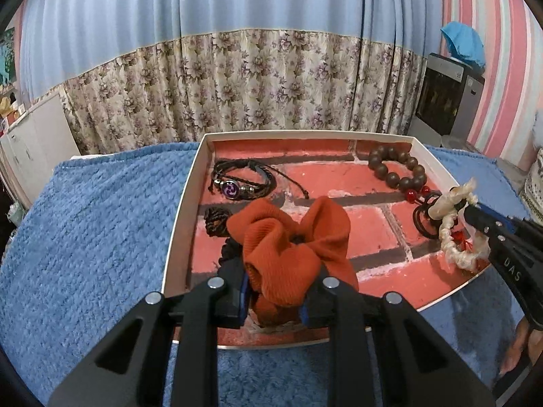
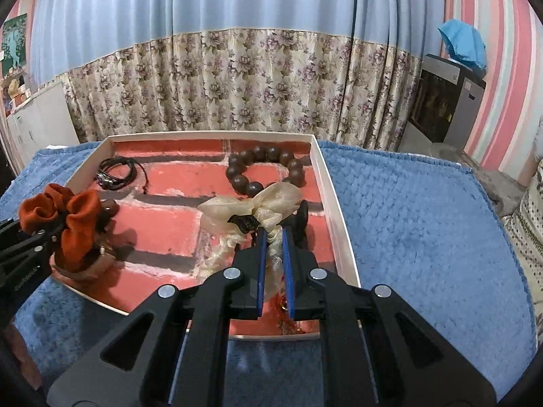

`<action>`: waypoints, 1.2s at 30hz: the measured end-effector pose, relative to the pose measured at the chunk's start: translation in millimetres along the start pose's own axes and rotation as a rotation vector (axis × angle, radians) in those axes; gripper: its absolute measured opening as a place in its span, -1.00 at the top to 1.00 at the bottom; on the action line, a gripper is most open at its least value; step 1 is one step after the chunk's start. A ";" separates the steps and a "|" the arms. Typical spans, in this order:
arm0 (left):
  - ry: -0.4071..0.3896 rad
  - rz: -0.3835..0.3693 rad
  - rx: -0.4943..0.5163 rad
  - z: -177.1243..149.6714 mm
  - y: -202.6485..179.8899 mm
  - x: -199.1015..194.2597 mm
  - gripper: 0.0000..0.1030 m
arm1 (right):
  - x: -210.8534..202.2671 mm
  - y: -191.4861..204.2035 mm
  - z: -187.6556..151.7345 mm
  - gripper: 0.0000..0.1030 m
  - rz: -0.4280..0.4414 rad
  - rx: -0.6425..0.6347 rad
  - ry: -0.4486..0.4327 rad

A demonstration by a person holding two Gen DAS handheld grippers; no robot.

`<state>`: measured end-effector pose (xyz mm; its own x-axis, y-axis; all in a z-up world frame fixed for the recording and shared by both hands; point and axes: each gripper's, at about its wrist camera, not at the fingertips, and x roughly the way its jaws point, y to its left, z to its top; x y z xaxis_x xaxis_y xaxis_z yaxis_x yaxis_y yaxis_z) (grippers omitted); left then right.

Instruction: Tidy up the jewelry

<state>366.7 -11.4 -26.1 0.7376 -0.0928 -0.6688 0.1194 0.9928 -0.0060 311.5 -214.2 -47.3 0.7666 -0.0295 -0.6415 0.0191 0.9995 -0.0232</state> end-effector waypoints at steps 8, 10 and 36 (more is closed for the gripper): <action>-0.024 0.050 0.007 -5.4 3.1 3.8 0.34 | 11.7 5.7 -8.8 0.79 0.001 -0.012 0.021; -0.035 0.080 0.003 -7.1 5.0 3.8 0.02 | 11.2 7.8 -10.9 0.77 0.005 -0.017 0.018; -0.136 0.087 -0.069 -8.9 20.5 -143.1 -0.91 | -128.5 -3.0 -13.1 -0.91 0.077 0.019 -0.118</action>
<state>257.7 22.9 62.9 0.8270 -0.0106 -0.5621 0.0083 0.9999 -0.0065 204.5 -213.5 25.2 0.8366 0.0470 -0.5458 -0.0313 0.9988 0.0381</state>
